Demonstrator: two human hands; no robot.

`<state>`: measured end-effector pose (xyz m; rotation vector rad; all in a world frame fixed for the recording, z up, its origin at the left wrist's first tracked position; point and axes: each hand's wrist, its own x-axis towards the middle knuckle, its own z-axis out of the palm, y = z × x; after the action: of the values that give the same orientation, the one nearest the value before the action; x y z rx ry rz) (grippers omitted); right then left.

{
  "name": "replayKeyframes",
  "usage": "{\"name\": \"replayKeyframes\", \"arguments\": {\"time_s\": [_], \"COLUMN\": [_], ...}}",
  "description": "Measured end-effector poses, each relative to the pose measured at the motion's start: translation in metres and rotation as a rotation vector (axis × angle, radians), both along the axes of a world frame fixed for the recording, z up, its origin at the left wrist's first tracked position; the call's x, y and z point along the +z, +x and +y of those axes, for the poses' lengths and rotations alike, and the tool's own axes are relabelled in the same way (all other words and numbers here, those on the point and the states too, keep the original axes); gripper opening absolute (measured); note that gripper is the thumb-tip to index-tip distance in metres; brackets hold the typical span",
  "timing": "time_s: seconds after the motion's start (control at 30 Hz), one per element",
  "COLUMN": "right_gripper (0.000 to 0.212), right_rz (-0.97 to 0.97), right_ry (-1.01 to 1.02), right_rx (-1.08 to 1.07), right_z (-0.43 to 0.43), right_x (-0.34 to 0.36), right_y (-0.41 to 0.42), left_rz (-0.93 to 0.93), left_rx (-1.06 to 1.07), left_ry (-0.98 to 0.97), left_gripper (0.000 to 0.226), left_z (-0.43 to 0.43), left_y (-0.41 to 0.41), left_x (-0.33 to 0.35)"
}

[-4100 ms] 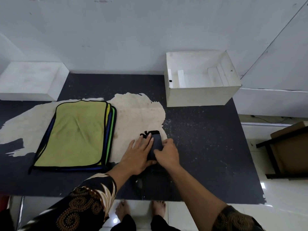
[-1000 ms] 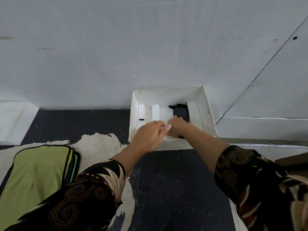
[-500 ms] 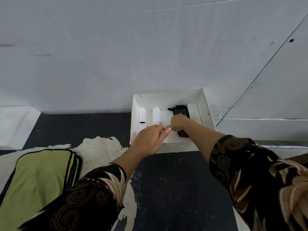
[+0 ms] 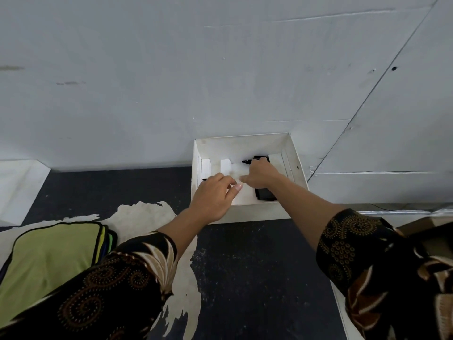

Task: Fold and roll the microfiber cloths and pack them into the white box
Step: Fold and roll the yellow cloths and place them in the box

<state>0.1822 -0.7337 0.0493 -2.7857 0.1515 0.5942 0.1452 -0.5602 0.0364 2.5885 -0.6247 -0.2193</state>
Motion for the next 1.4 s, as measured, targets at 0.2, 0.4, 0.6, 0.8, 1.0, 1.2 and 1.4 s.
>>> {"name": "replayKeyframes", "arguments": {"time_s": [0.2, 0.4, 0.6, 0.8, 1.0, 1.2, 1.4], "right_gripper": [0.066, 0.066, 0.067, 0.075, 0.079, 0.079, 0.080], "right_rz": [-0.202, -0.358, -0.398, -0.370, -0.326, -0.258, -0.168], "right_ry": [0.092, 0.152, 0.162, 0.035, 0.005, 0.049, 0.169], "right_rx": [-0.145, -0.263, -0.346, -0.311, -0.232, -0.138, -0.004], "right_z": [0.036, 0.100, 0.185, 0.266, 0.321, 0.357, 0.392], "right_x": [0.016, 0.029, 0.029, 0.017, 0.004, -0.015, -0.041], "right_y": [-0.037, -0.101, -0.170, -0.214, -0.236, -0.247, -0.258], "left_rz": [-0.164, -0.179, -0.156, -0.117, -0.047, 0.070, 0.180], "left_rx": [0.112, 0.119, 0.064, 0.086, 0.160, 0.276, 0.396], "left_ry": [0.010, 0.053, 0.220, 0.332, 0.404, 0.417, 0.438], "left_gripper": [0.037, 0.040, 0.055, 0.063, 0.068, 0.074, 0.066], "left_z": [0.047, 0.134, 0.224, 0.299, 0.355, 0.399, 0.425], "left_y": [-0.017, -0.042, -0.082, -0.121, -0.148, -0.180, -0.212], "left_x": [0.020, 0.031, 0.041, 0.035, 0.021, -0.003, -0.021]}}
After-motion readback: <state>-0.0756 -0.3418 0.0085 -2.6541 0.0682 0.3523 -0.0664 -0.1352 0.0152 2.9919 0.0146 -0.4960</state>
